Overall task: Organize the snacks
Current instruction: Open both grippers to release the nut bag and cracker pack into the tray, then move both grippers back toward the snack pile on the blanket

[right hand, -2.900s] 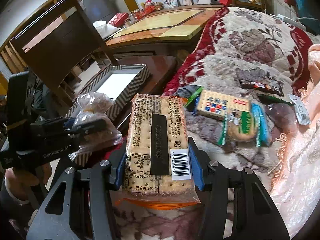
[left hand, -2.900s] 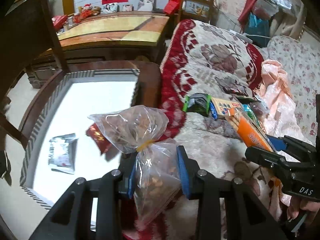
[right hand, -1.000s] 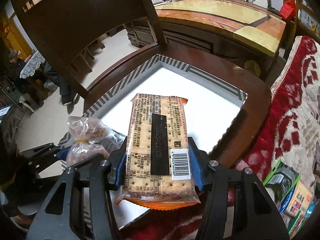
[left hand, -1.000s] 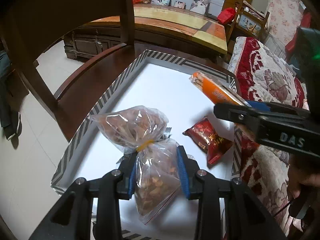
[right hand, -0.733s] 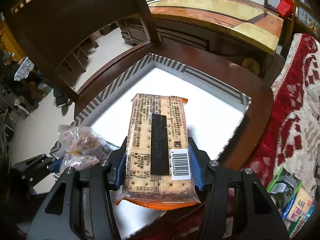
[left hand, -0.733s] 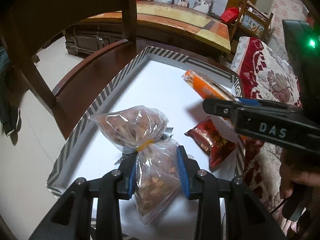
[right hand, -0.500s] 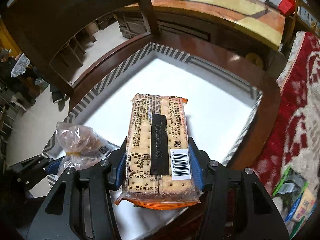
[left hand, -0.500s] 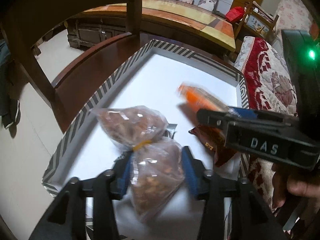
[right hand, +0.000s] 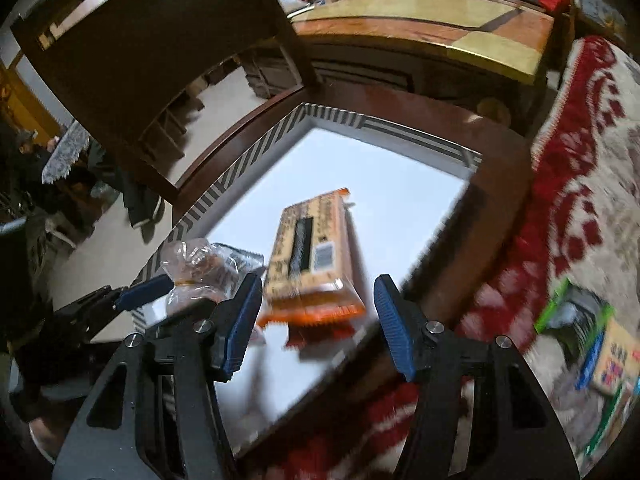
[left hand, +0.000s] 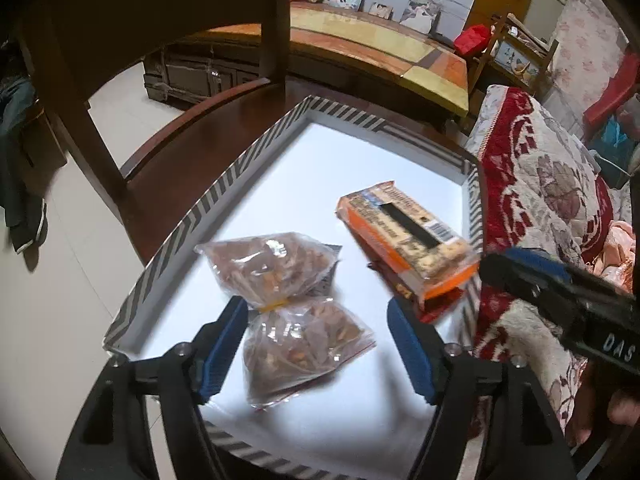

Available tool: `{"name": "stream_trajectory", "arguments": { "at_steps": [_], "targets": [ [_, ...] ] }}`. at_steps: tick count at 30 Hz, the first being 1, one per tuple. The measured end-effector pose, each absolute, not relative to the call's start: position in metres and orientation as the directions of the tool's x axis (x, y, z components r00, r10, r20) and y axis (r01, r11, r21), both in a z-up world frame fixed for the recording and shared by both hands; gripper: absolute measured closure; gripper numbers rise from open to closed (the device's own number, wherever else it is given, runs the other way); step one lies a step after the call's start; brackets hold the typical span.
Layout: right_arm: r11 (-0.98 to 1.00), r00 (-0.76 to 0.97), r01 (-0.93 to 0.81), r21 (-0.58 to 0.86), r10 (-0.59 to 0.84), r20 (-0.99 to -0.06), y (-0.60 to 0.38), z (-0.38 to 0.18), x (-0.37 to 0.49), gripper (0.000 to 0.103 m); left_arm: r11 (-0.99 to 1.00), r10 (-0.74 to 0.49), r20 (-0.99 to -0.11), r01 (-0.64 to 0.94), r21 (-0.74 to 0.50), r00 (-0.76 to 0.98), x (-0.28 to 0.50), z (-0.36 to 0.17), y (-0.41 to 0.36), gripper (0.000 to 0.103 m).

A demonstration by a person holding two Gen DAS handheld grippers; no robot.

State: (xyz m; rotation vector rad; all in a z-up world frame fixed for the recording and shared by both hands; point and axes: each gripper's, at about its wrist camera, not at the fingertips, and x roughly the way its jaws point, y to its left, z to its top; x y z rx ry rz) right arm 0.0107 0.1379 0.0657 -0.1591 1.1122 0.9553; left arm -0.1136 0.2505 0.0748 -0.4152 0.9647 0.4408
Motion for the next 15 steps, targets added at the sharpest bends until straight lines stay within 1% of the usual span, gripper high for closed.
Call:
{"name": "stream_trajectory", "arguments": {
  "at_steps": [3,15],
  "targets": [
    [0.630,0.130,-0.696,0.345,0.582,-0.802,0.112,0.071,0.006,0.045,0.849,0.183,-0.837,-0.512,-0.129,0.515,-0.112,0.084,0.238,0.021],
    [0.722,0.247,-0.599,0.345,0.577,-0.778,0.011,0.089,-0.002,0.045,0.924,0.124,-0.826,-0.368,-0.106,0.550,-0.091,0.100,0.168,0.017]
  ]
}}
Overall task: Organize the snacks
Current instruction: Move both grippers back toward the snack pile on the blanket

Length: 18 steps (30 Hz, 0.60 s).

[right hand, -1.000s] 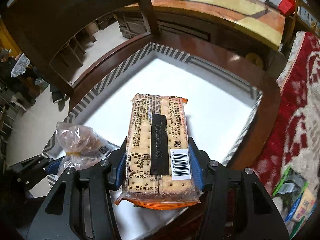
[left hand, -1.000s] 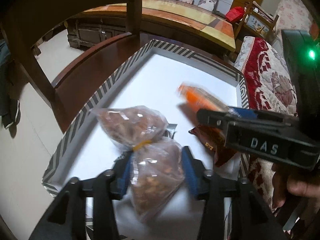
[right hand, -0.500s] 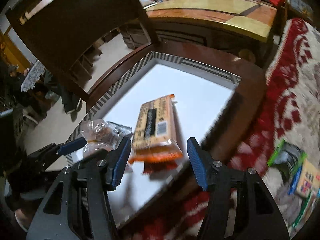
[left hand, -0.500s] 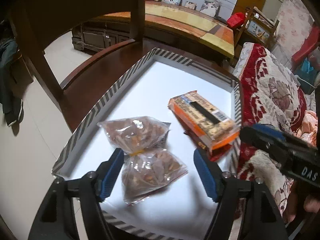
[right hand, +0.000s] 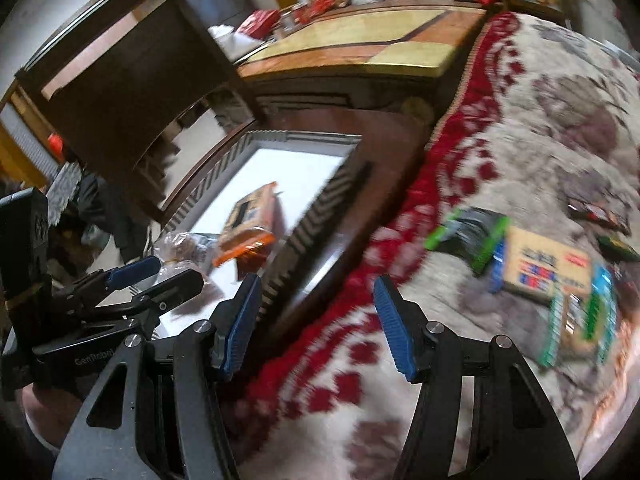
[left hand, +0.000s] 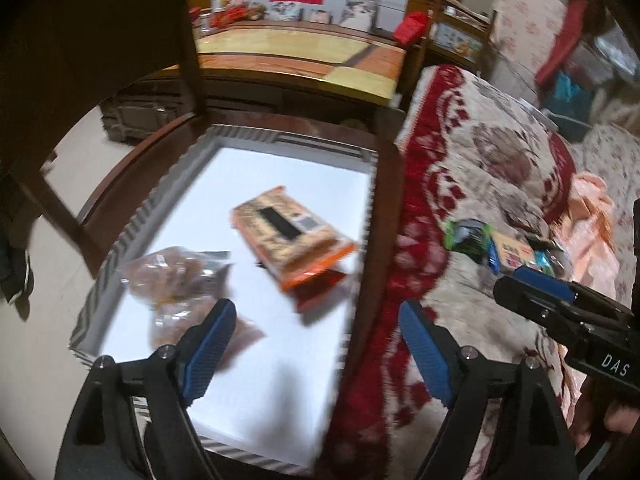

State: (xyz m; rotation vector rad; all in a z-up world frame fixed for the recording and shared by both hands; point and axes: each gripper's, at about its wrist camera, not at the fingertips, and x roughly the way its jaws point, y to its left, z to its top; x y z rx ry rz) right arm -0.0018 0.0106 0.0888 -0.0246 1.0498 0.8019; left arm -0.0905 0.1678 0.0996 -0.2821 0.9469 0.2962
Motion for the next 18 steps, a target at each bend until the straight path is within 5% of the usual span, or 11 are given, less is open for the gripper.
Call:
{"name": "stream_trajectory", "arguments": {
  "at_steps": [18],
  "targets": [
    [0.836,0.320,-0.414,0.360,0.504,-0.802,-0.115,0.064,0.005,0.045,0.962,0.004,-0.858,-0.237,-0.138,0.514,-0.035,0.091,0.100,0.017]
  ]
}}
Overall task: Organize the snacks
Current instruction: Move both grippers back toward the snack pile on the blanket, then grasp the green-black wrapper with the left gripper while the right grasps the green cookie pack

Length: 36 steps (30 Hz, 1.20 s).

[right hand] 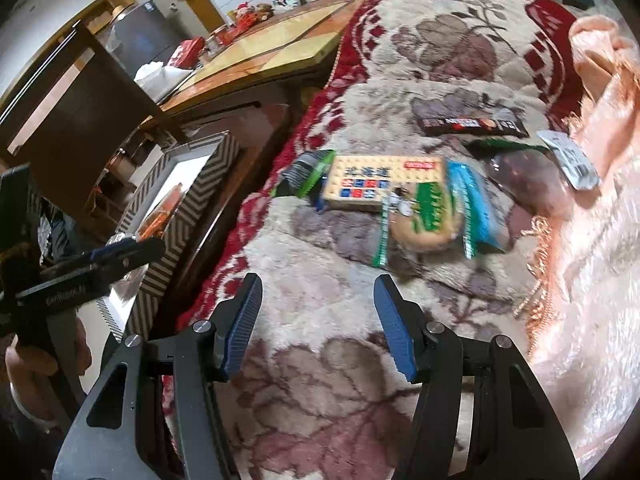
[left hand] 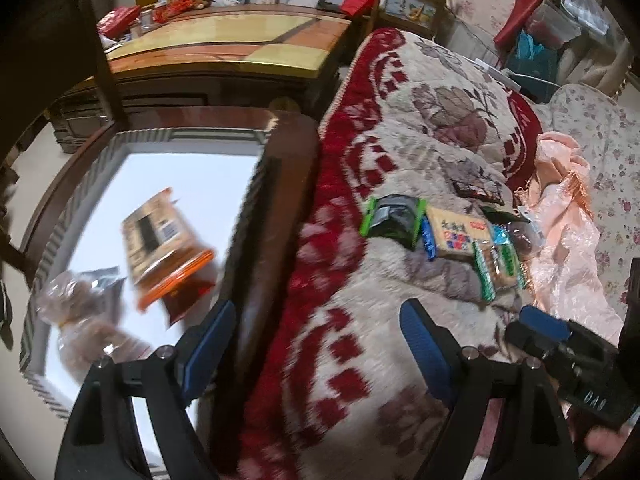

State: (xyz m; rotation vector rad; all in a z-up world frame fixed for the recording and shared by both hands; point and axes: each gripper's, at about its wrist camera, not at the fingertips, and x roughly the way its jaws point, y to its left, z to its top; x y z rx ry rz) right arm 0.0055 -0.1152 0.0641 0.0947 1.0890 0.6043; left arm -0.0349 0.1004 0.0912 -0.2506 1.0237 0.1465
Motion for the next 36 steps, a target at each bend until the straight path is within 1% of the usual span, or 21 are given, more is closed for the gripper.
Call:
{"name": "stream_trajectory", "arguments": {
  "at_steps": [8,9,10,11,15,19,21,33,36],
  "targets": [
    [0.859,0.347,-0.387,0.336,0.473,-0.810,-0.132,0.060,0.012,0.045,0.972,-0.037,-0.872,-0.184,-0.144,0.488,0.005,0.084,0.075,0.017],
    [0.867,0.356,-0.373,0.331,0.463,-0.812,-0.136,0.059,0.014,0.044,0.974,-0.042,-0.873,-0.175,-0.145,0.485,0.009,0.083,0.072,0.017],
    [0.874,0.360,-0.359,0.327,0.453,-0.816,-0.140,0.057,0.016,0.038,0.976,-0.045,-0.876,-0.167,-0.142,0.481,0.014,0.082,0.068,0.017],
    [0.883,0.366,-0.340,0.325,0.442,-0.819,-0.144,0.055,0.019,0.035,0.978,-0.046,-0.880,-0.160,-0.137,0.473,0.018,0.080,0.065,0.017],
    [0.898,0.378,-0.293,0.327,0.423,-0.823,-0.156,0.050,0.031,0.035,0.980,-0.058,-0.887,-0.144,-0.139,0.458,0.027,0.076,0.058,0.017],
    [0.915,0.394,-0.284,0.288,0.385,-0.834,-0.158,0.048,0.044,0.034,0.981,-0.055,-0.893,-0.142,-0.132,0.447,0.033,0.070,0.058,0.017],
    [0.918,0.397,-0.290,0.271,0.373,-0.838,-0.155,0.048,0.052,0.032,0.979,-0.054,-0.897,-0.152,-0.134,0.440,0.036,0.068,0.060,0.017],
    [0.910,0.363,-0.383,0.162,0.309,-0.879,-0.115,0.033,0.072,0.031,0.982,-0.057,-0.904,-0.141,-0.127,0.424,0.065,0.061,0.060,0.017],
    [0.893,0.367,-0.416,0.171,0.337,-0.867,-0.109,0.037,0.071,0.032,0.983,-0.056,-0.912,-0.137,-0.121,0.407,0.073,0.055,0.059,0.017]
  ]
}}
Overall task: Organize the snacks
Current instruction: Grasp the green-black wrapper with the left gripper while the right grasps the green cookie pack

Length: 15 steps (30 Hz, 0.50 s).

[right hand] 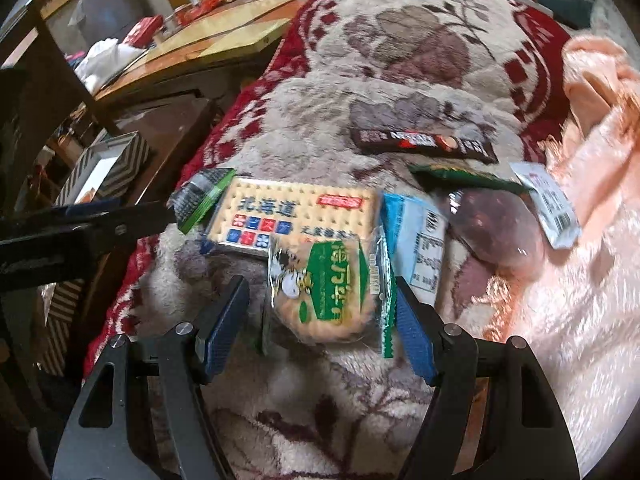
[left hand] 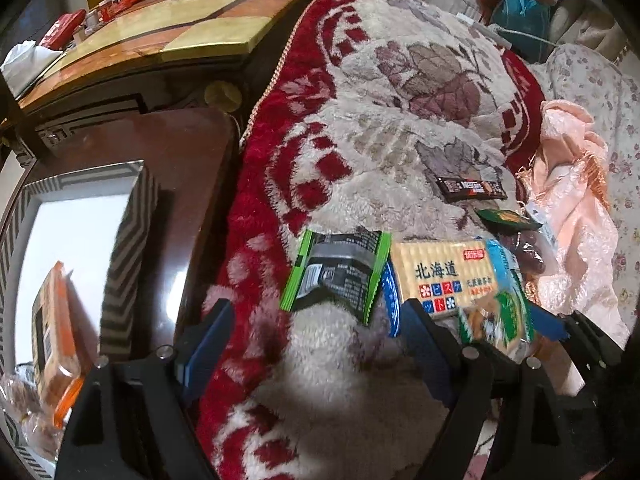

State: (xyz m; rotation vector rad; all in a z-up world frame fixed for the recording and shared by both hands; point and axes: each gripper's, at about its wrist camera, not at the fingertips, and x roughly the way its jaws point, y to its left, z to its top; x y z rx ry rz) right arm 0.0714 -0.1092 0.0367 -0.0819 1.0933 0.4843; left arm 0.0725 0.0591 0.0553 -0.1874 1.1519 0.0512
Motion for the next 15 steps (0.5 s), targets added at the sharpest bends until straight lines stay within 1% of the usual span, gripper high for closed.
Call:
{"name": "stream_trajectory", "arguments": {
  "at_steps": [3,6,12,13,14,15],
  "targets": [
    [0.871,0.369,-0.464,0.163,0.357,-0.858,-0.102,0.042,0.066,0.032,0.984,-0.050,-0.918,-0.140,-0.114,0.393,0.079,0.049,0.059,0.017],
    [0.871,0.361,-0.471,0.138,0.333,-0.871,-0.100,0.036,0.067,0.032,0.983,-0.056,-0.925,-0.143,-0.118,0.377,0.087,0.041,0.060,0.017],
    [0.872,0.323,-0.448,0.198,0.364,-0.874,-0.110,0.025,0.071,0.032,0.982,-0.091,-0.937,-0.128,-0.141,0.338,0.104,0.025,0.061,0.017],
    [0.869,0.327,-0.455,0.197,0.368,-0.870,-0.110,0.025,0.070,0.034,0.979,-0.103,-0.934,-0.133,-0.156,0.342,0.106,0.024,0.063,0.017],
    [0.865,0.330,-0.462,0.196,0.373,-0.867,-0.109,0.025,0.070,0.040,0.976,-0.116,-0.931,-0.134,-0.172,0.346,0.109,0.024,0.065,0.018],
    [0.854,0.327,-0.476,0.209,0.393,-0.859,-0.108,0.026,0.070,0.051,0.973,-0.135,-0.926,-0.130,-0.191,0.352,0.110,0.023,0.066,0.025]
  ]
}}
